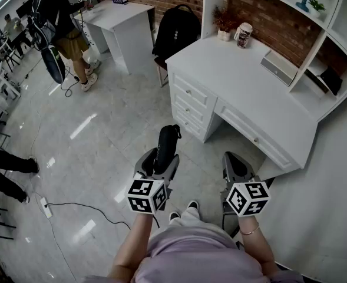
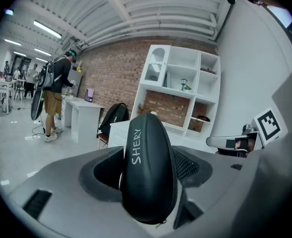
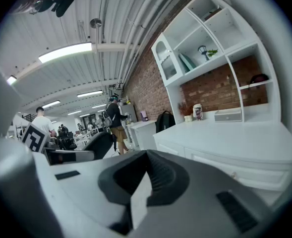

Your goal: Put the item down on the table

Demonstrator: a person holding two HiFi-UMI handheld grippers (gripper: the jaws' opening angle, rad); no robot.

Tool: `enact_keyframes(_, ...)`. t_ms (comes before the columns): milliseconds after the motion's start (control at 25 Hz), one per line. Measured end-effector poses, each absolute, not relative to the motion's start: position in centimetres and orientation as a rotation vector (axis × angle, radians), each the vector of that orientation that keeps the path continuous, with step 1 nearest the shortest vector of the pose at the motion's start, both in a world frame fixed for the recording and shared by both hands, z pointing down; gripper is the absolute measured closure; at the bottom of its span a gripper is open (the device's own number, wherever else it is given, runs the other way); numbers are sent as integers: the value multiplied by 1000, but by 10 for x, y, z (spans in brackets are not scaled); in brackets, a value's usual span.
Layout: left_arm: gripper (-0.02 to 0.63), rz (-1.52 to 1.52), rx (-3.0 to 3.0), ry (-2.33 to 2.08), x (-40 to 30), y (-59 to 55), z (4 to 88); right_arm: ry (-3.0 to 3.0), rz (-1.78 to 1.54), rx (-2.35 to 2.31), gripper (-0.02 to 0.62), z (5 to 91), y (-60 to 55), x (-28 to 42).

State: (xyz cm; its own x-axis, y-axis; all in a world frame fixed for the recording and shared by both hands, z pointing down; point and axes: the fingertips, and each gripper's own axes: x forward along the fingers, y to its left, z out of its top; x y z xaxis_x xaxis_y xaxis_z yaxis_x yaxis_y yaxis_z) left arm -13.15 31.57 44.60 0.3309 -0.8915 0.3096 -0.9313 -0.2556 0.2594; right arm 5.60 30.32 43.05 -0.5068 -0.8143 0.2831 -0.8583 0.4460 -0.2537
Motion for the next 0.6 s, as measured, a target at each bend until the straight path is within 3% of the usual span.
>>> enact_keyframes(600, 305, 166, 2190, -1674, -111, 284, 445, -2622, 501, 1505, 601, 415, 266, 82)
